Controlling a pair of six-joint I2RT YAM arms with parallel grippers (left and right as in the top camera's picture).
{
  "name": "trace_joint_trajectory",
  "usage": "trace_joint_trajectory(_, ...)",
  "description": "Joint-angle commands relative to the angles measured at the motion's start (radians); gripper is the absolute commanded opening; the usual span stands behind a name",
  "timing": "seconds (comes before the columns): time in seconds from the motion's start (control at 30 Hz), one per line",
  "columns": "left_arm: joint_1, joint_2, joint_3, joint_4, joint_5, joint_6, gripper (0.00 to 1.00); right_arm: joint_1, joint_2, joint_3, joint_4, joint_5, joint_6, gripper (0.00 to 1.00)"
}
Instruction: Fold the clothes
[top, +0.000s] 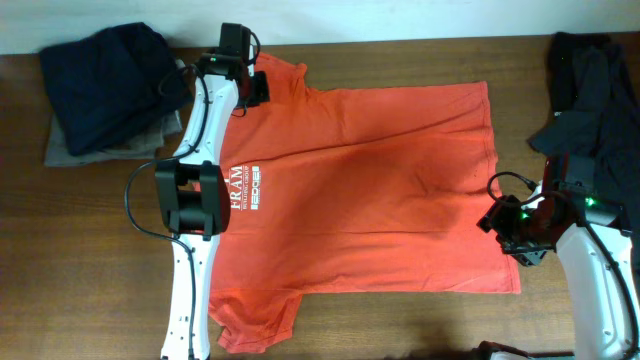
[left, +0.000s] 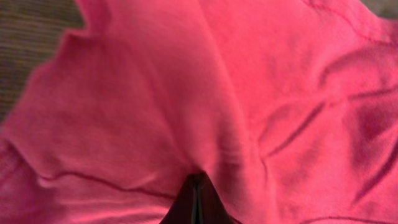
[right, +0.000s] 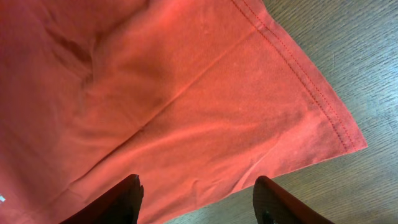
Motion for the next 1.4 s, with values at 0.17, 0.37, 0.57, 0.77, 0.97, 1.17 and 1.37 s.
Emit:
trace_joint_trajectory(0.17,0.078,0.034,-0.002,0.019,-0.066,0.016,0.01,0.007,-0.003,0.016,0.000,-0.012,-0.008,0.62)
trace_joint_trajectory(0.37,0.111,0.033,-0.001,0.040,-0.079,0.016,0.01,0.007,-0.003,0.016,0.005,-0.012,-0.008,0.62)
trace_joint_trajectory(0.57,0.109,0.028,0.014,0.040,-0.079,0.017,0.02,0.007,-0.003,0.016,0.008,-0.012,-0.008,0.62)
trace_joint_trajectory(0.77,0.109,-0.043,0.113,-0.005,-0.078,0.029,0.12,0.007,-0.003,0.016,0.025,-0.013,-0.008,0.69)
trace_joint_trajectory(0.97,0.081,-0.193,0.156,-0.101,-0.078,0.106,0.96,0.007,-0.003,0.017,0.077,-0.013,-0.007,0.92)
trace_joint_trajectory(1.17,0.043,-0.323,0.156,-0.237,-0.068,0.106,0.99,0.005,-0.004,0.046,0.058,-0.012,-0.008,0.93)
trace_joint_trajectory(1.37,0.044,-0.406,0.156,-0.490,-0.071,0.040,0.99,0.004,-0.005,0.119,-0.030,0.005,-0.007,0.98)
